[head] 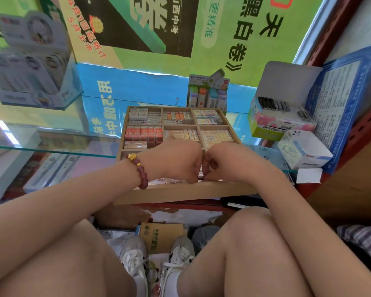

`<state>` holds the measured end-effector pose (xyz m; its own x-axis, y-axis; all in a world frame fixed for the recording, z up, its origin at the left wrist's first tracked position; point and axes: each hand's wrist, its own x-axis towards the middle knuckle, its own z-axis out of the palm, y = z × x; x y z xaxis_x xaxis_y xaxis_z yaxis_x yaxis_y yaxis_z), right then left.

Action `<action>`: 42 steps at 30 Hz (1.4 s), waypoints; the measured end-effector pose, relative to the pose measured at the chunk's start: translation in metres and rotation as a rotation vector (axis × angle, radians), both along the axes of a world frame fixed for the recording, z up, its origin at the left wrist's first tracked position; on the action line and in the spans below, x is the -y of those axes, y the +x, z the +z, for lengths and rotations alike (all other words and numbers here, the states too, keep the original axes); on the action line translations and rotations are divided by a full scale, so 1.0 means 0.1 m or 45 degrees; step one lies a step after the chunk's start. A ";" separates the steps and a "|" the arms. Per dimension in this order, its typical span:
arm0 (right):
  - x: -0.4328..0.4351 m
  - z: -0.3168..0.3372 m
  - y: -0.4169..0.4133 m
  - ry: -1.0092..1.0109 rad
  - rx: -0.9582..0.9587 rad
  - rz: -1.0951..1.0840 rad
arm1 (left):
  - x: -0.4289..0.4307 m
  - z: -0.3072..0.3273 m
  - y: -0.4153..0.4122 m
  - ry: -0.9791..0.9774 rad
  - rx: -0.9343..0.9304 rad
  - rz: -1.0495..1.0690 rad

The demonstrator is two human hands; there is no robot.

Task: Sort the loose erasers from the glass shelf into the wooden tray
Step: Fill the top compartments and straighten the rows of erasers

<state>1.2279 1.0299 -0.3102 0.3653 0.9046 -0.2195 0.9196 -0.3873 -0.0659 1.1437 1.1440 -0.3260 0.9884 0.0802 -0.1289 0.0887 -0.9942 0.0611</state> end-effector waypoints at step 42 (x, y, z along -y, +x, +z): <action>0.34 -0.17 -0.10 0.197 -0.040 0.061 | -0.09 -0.07 -0.02 -0.401 0.022 0.102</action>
